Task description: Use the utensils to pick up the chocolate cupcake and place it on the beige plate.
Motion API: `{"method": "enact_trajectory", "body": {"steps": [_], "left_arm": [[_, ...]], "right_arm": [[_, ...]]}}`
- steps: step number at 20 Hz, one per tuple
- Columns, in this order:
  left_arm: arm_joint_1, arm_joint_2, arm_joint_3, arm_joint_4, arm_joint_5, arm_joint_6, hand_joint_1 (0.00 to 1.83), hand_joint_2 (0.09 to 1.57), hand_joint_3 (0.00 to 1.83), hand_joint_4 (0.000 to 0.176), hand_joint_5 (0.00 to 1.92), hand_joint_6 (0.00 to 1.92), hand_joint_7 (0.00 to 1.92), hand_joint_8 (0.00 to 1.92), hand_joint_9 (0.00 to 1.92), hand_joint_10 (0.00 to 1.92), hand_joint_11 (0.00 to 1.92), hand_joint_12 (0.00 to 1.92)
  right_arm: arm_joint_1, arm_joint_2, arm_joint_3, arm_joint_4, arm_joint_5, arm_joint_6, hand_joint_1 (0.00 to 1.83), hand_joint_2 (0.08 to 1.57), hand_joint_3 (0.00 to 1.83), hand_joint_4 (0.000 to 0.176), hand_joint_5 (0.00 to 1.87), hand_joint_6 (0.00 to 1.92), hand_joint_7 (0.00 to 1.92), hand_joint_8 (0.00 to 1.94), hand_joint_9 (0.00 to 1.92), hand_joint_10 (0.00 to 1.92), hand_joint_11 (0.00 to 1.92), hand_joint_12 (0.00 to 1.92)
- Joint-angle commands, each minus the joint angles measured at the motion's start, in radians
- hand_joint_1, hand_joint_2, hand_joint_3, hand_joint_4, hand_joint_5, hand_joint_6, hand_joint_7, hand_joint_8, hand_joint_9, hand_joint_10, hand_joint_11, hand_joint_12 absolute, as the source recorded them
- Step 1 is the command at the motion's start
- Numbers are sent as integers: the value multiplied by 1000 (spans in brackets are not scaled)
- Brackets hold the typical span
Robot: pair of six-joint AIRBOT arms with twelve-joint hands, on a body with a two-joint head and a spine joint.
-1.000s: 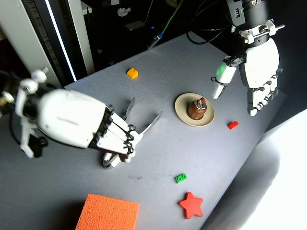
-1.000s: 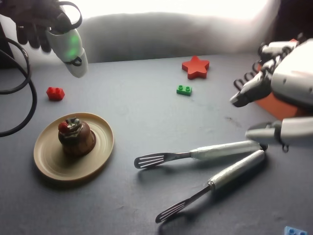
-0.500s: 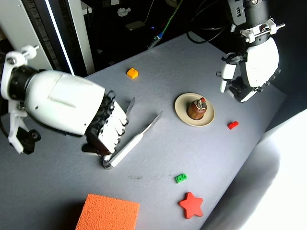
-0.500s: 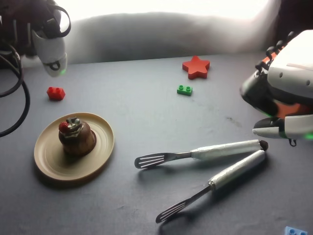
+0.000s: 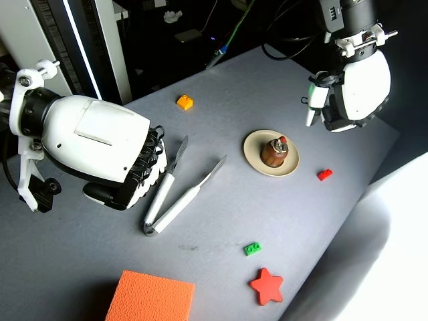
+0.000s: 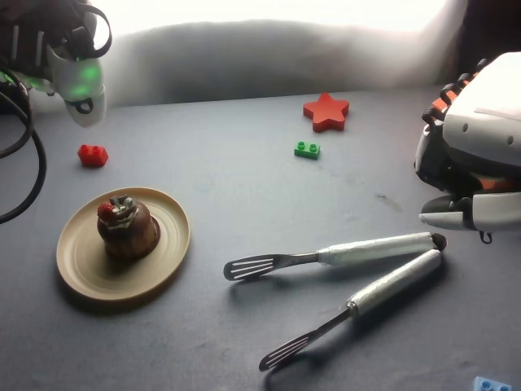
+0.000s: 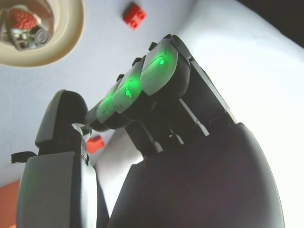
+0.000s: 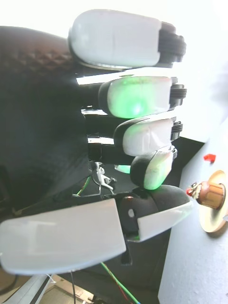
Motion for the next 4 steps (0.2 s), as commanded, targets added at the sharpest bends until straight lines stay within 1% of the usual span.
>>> {"method": "enact_trajectory", "body": {"steps": [1,4], "left_arm": [[1,13,-4,76,-25,8,832,1268,7,0,1188,1921,1291,1921,1360,1921,1373,1921],[5,14,-7,93,-25,7,803,1300,12,0,1178,1921,1291,1921,1363,1921,1374,1921]], "right_arm": [[16,3,-1,-34,-93,-3,792,1316,6,0,1231,1921,1339,1941,1465,1921,1626,1921],[16,3,-3,-34,-91,-3,800,1307,0,0,1216,1921,1329,1941,1456,1921,1594,1921]]}}
